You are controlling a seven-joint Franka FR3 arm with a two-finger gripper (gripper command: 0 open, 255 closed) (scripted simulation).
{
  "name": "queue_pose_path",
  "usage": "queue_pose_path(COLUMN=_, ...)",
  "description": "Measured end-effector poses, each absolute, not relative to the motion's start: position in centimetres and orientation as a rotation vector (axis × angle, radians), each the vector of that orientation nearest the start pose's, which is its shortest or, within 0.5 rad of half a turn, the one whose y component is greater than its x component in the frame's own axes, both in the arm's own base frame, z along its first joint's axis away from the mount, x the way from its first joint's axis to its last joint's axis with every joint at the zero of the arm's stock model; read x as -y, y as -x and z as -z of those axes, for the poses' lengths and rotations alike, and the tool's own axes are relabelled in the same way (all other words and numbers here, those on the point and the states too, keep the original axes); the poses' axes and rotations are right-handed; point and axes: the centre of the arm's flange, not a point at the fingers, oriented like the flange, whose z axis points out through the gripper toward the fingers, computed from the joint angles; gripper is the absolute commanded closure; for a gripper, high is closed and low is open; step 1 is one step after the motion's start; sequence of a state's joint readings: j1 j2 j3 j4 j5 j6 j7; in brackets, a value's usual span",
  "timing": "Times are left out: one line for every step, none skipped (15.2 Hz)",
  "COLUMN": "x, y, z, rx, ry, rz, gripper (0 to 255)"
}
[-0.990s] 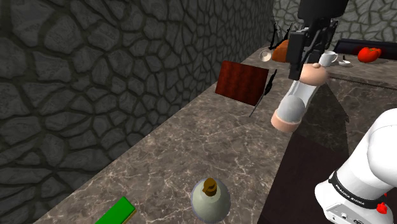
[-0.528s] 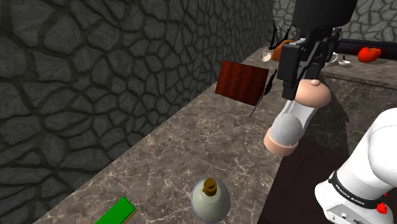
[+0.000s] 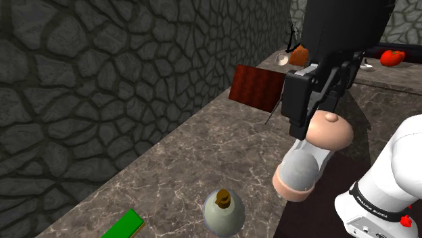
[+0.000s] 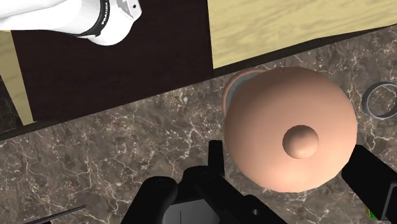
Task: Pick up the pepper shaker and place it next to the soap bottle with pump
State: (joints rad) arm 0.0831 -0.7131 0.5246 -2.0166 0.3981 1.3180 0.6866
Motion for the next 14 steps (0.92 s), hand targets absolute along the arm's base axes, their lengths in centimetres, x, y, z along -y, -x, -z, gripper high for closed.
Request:
queue_pose_path(x=-29.6, y=-20.1, z=-64.9, rx=-0.177, ry=3.127, rz=-0.138, gripper=255)
queue_pose_path(x=-29.5, y=-20.1, z=-64.3, rx=-0.177, ry=3.126, rz=-0.138, gripper=255)
queue_pose_path(x=-29.6, y=-20.1, z=-63.8, rx=-0.178, ry=3.126, rz=-0.138, gripper=255)
queue_pose_path(x=-29.7, y=-20.2, z=-63.3, rx=-0.177, ry=3.126, rz=-0.138, gripper=255)
queue_pose_path(x=-29.7, y=-20.2, z=-62.7, rx=-0.178, ry=3.126, rz=-0.138, gripper=255)
queue_pose_path(x=-29.7, y=-20.2, z=-62.1, rx=-0.178, ry=3.126, rz=-0.138, gripper=255)
queue_pose_path(x=-29.8, y=-20.2, z=-61.5, rx=-0.178, ry=3.126, rz=-0.138, gripper=255)
queue_pose_path(x=-29.7, y=-20.2, z=-61.1, rx=-0.178, ry=3.126, rz=-0.138, gripper=255)
queue_pose_path(x=-29.7, y=-20.1, z=-60.6, rx=-0.178, ry=3.126, rz=-0.138, gripper=255)
queue_pose_path(x=-29.7, y=-20.1, z=-60.1, rx=-0.178, ry=3.127, rz=-0.138, gripper=255)
queue_pose_path(x=-29.8, y=-20.1, z=-59.5, rx=-0.178, ry=3.127, rz=-0.138, gripper=255)
queue_pose_path(x=-29.8, y=-20.1, z=-58.9, rx=-0.178, ry=3.127, rz=-0.138, gripper=255)
queue_pose_path(x=-29.8, y=-20.2, z=-58.5, rx=-0.178, ry=3.126, rz=-0.138, gripper=255)
queue_pose_path(x=-29.8, y=-20.1, z=-57.9, rx=-0.178, ry=3.127, rz=-0.138, gripper=255)
